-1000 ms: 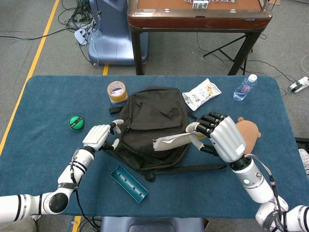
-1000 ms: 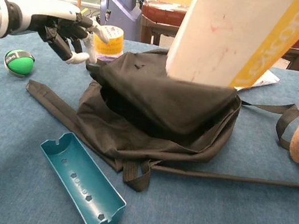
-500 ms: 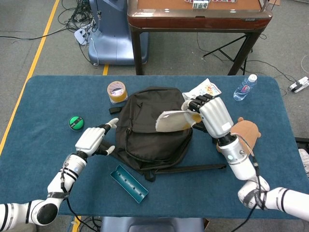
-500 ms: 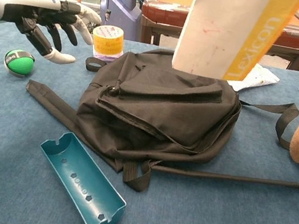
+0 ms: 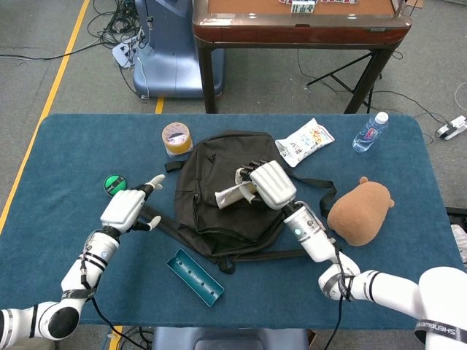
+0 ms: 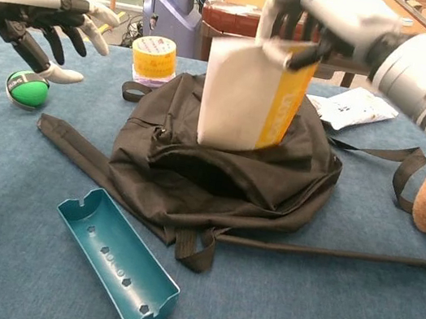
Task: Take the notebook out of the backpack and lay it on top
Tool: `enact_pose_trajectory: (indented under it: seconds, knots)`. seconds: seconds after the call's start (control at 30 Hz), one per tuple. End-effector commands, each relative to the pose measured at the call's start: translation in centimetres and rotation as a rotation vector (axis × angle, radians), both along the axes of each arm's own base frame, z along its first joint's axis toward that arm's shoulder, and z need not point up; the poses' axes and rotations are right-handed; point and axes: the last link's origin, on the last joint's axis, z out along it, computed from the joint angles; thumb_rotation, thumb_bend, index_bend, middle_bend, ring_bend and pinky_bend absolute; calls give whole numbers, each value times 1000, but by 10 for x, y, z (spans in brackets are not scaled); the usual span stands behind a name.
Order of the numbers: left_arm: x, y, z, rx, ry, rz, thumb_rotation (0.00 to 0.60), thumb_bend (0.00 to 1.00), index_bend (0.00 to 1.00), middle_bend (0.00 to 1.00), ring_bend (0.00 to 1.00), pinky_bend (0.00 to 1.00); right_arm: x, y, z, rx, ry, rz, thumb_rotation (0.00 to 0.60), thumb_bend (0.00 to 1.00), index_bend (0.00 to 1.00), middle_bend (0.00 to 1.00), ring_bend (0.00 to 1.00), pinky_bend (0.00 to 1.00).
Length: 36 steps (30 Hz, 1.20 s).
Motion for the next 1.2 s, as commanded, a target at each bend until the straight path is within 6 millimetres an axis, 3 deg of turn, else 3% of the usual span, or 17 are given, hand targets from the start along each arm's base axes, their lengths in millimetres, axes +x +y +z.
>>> enact_pose_trajectory:
  seconds: [0.03,0.17,0.4,0.57,0.63,0.73,0.83,0.9,1.2]
  knots:
    - [-8,0,5,13,10,11,600,357,0,211,228,295,-16,29,-3,256,95,-106,600,307,26,103,30,93]
    - [-23,-1,11,24,0,40,600,357,0,211,228,294,-19,52,20,354,128,-126,600,239,0,0,0,0]
    - [-48,-6,25,49,-5,80,600,357,0,211,228,293,-36,85,66,369,127,-136,600,221,0,0,0,0]
    - [-66,-11,37,82,-8,103,600,355,0,211,228,293,-58,103,101,304,72,-166,600,221,0,53,0,1]
    - [-71,-14,40,90,-3,107,600,355,0,211,228,293,-68,107,113,241,52,-176,600,230,5,115,22,53]
    - [-80,-18,46,118,6,112,600,355,8,211,228,293,-85,115,129,113,48,-188,600,309,169,253,161,249]
    - [-87,-22,51,162,-13,119,600,355,41,211,228,293,-107,129,144,-64,123,-211,600,446,346,372,285,352]
    - [-91,-27,55,185,-25,122,600,355,60,211,228,293,-119,138,148,-157,159,-221,600,472,410,414,328,380]
    - [-123,-68,67,260,81,101,600,355,108,211,228,293,-174,181,162,-250,161,-409,600,473,444,432,346,408]
